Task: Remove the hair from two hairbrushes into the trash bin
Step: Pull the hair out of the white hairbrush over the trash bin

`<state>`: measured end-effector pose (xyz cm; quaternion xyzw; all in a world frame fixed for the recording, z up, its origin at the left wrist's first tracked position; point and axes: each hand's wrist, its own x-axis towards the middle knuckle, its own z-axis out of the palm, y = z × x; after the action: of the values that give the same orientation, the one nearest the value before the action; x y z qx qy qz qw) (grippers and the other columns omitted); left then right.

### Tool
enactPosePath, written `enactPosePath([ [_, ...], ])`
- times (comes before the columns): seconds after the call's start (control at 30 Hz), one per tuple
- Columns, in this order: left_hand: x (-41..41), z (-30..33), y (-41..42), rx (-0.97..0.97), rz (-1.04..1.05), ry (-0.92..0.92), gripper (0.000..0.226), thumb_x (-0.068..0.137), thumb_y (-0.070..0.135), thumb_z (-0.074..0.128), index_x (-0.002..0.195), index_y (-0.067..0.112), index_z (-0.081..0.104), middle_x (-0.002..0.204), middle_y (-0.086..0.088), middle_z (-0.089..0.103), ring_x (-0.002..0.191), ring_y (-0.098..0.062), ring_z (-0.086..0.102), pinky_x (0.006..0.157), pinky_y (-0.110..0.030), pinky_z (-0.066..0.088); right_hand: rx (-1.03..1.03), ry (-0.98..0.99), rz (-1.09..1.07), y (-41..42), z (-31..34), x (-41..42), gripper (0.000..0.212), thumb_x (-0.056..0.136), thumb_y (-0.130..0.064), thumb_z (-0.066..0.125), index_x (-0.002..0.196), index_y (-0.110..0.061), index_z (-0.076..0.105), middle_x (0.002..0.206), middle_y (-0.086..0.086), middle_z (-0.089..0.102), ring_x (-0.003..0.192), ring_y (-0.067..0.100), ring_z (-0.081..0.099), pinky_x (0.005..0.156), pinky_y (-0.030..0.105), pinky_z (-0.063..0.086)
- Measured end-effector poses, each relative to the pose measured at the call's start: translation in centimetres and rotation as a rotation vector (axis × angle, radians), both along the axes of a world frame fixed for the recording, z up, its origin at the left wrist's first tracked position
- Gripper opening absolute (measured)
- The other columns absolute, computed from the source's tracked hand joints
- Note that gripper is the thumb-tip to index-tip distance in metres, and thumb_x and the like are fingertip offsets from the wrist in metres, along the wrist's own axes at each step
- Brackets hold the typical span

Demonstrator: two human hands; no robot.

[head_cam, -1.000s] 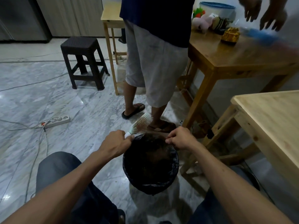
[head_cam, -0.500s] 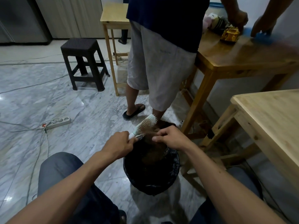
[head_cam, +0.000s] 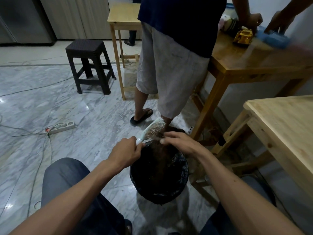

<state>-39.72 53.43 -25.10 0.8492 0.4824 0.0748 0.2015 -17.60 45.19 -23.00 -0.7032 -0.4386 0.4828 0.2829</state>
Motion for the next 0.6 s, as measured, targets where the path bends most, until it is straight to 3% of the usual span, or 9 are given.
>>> enactPosePath([
  [0.1,0.6,0.3,-0.5,0.041,-0.047,-0.006,0.04,0.098,0.048,0.048,0.074,0.016,0.038,0.059,0.001,0.041,0.054,-0.024,0.043,0.05,-0.035,0.029,0.05,0.008,-0.011,0.3,0.0,-1.1,0.061,0.078,-0.066,0.076,0.124,-0.026,0.076,0.118,-0.01,0.076,0.113,0.01,0.07,0.108,0.036,0.051],
  [0.2,0.7,0.5,-0.3,0.045,-0.022,-0.008,0.039,0.098,0.046,0.048,0.078,0.013,0.041,0.062,-0.002,0.043,0.054,-0.023,0.042,0.05,-0.034,0.029,0.12,-0.095,-0.009,0.6,-0.8,-1.3,0.025,0.087,-0.043,0.079,0.093,-0.019,0.084,0.093,0.001,0.082,0.094,0.019,0.077,0.096,0.042,0.059],
  [0.37,-0.5,0.3,1.5,-0.019,0.177,-0.022,0.038,0.097,0.044,0.051,0.082,0.009,0.049,0.074,-0.011,0.057,0.06,-0.029,0.051,0.051,-0.034,0.034,0.047,-0.335,0.145,-0.3,-0.4,0.5,0.015,0.087,-0.033,0.08,0.075,-0.026,0.081,0.074,-0.007,0.075,0.073,0.006,0.066,0.073,0.031,0.053],
  [0.43,-1.2,0.2,2.2,-0.034,0.233,-0.039,0.038,0.097,0.044,0.051,0.08,0.009,0.051,0.077,-0.014,0.06,0.062,-0.031,0.053,0.052,-0.034,0.035,-0.006,-0.385,0.167,-0.8,-0.4,1.4,0.009,0.088,-0.034,0.079,0.081,-0.029,0.082,0.079,-0.009,0.075,0.079,0.006,0.065,0.075,0.032,0.052],
  [0.5,-1.5,0.1,2.4,-0.013,0.198,-0.01,0.039,0.097,0.045,0.051,0.079,0.01,0.05,0.074,-0.011,0.058,0.06,-0.029,0.052,0.051,-0.034,0.034,-0.018,-0.349,0.153,-1.0,-0.5,1.9,0.01,0.091,-0.035,0.076,0.096,-0.029,0.082,0.096,-0.011,0.076,0.096,0.008,0.067,0.087,0.031,0.052],
  [0.6,-1.2,-0.1,1.7,0.01,0.131,-0.001,0.038,0.097,0.046,0.051,0.081,0.011,0.049,0.07,-0.007,0.054,0.056,-0.026,0.05,0.049,-0.033,0.033,-0.054,-0.213,0.128,-0.7,-0.4,1.6,0.051,0.09,-0.033,0.074,0.14,-0.023,0.065,0.135,-0.007,0.063,0.123,0.011,0.058,0.102,0.029,0.045],
])
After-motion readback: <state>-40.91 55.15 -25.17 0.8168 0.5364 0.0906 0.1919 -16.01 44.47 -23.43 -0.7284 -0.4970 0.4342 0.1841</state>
